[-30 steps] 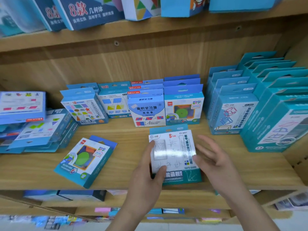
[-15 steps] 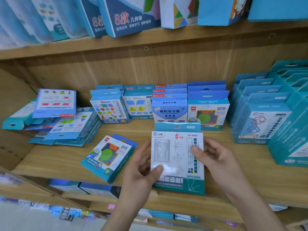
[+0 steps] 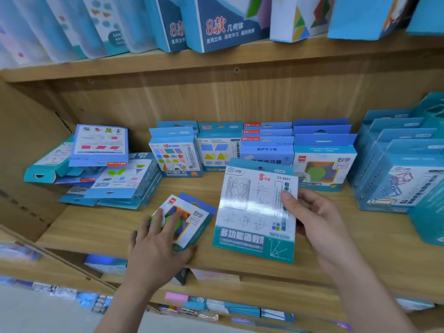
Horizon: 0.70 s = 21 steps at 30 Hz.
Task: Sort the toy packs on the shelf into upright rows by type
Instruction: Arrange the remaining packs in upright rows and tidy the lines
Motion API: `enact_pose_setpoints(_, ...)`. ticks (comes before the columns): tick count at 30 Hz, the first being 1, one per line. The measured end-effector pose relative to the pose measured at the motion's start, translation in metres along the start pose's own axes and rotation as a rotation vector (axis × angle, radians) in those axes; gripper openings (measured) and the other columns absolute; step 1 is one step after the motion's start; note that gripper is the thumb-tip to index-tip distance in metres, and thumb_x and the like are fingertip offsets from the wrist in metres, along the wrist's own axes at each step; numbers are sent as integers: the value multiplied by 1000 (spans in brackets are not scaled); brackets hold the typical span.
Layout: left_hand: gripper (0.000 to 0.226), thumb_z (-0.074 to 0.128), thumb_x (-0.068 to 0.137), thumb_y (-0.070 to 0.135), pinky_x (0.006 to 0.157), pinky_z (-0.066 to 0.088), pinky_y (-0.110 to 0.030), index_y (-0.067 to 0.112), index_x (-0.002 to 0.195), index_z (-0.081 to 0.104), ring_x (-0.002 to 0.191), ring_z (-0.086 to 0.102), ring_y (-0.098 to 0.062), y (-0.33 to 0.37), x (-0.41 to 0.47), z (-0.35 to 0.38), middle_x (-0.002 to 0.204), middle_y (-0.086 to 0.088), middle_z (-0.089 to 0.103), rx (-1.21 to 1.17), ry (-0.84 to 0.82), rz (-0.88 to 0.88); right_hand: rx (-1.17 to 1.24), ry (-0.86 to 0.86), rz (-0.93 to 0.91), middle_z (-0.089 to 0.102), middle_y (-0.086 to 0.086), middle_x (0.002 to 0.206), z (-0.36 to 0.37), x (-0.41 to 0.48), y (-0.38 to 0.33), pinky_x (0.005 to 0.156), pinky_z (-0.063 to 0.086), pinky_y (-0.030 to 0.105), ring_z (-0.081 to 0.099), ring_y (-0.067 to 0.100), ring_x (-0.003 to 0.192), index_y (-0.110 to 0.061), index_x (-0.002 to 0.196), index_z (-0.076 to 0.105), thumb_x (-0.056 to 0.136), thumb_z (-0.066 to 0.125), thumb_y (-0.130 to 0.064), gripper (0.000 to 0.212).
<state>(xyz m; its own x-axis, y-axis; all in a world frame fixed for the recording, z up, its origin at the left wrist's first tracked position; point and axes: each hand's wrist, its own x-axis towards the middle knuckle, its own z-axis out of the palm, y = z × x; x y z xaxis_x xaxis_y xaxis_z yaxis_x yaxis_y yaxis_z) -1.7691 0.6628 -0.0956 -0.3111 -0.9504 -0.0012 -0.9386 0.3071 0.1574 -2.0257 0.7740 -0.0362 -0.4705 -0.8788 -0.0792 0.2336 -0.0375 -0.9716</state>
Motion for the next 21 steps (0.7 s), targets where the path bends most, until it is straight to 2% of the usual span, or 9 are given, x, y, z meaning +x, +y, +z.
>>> enact_pose_setpoints(3,84,54,66,70,113,22,-47,52,138,17,144,8,-27,-15,5,0,158,5,13,-47,-55,-35,-13,10,-61,74,-1,97,-2,0,3,68,56,21,70,13,89,-17,104,65,83,62,-12,22)
enact_pose_setpoints(5,79,51,59,77,114,21,-46,54,130,22,144,12,-29,-27,11,2,155,3,22,-84,-76,-24,-66,13,-135,74,-7,97,-8,-1,4,68,53,16,70,9,89,-17,106,63,78,65,-10,29)
enact_pose_setpoints(7,71,48,54,81,113,21,-39,57,116,24,139,21,-28,-31,16,-2,145,1,32,-118,-116,-41,-123,9,-190,74,-11,97,-16,-3,5,70,53,15,69,6,89,-19,106,61,75,67,-7,34)
enact_pose_setpoints(10,72,47,44,83,103,28,-35,54,106,25,120,40,-27,-25,22,-8,125,0,43,-124,-103,-85,-154,9,-217,73,-10,101,-25,-5,8,75,52,16,68,7,93,-18,107,60,72,68,-7,37)
enact_pose_setpoints(13,81,45,42,84,96,34,-35,46,112,32,107,47,-26,-12,20,-6,111,0,49,-51,-50,-104,-209,36,-192,73,-10,100,-32,-3,13,75,53,15,68,6,91,-18,108,60,76,68,-5,36)
enact_pose_setpoints(16,89,40,43,86,93,38,-35,44,122,34,103,46,-27,10,9,-1,105,-1,47,7,-36,-102,-233,101,-74,74,-8,89,-44,1,17,66,52,19,69,6,82,-20,102,62,85,63,-9,20)
enact_pose_setpoints(18,95,30,47,90,91,41,-37,42,128,34,103,47,-29,29,-3,0,106,-3,48,45,-2,-68,-256,101,38,74,-5,82,-51,4,21,64,50,22,69,4,75,-23,96,63,89,60,-13,13)
enact_pose_setpoints(21,97,8,53,89,88,46,-38,41,136,22,109,45,-29,60,-20,-4,116,-4,46,86,-15,-26,-337,84,112,72,-10,78,-58,8,27,59,50,18,67,-1,66,-28,94,62,91,58,-12,17)
